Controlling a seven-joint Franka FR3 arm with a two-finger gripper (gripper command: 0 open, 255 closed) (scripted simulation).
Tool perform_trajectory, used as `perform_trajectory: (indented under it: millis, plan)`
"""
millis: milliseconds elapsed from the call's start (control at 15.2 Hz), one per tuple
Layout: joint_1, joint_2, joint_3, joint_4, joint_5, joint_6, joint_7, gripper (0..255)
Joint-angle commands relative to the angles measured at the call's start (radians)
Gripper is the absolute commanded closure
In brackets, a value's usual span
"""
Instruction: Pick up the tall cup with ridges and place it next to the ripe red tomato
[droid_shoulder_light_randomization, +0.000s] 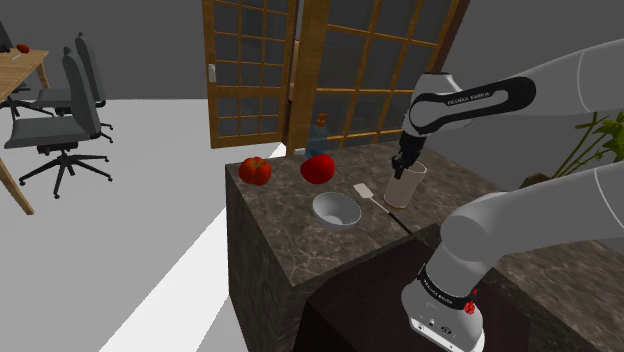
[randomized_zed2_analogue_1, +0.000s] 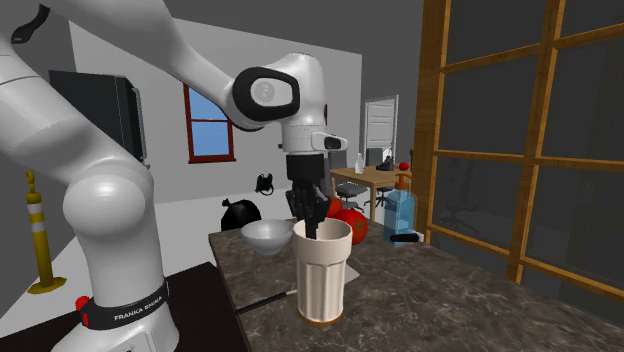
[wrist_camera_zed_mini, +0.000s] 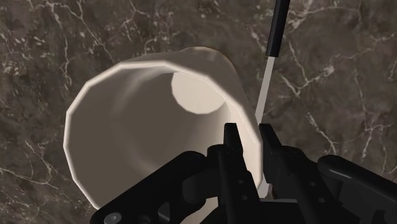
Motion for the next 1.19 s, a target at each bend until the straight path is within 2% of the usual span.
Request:
perform_trajectory:
  millis: [0, 1122]
  plan:
    - [0.002, -0.014, 0.007, 0.015, 0.006, -0.030, -0.001, 255]
    - [0.016, -0.084, 0.058, 0.201, 0.055, -0.284, -0.024, 255]
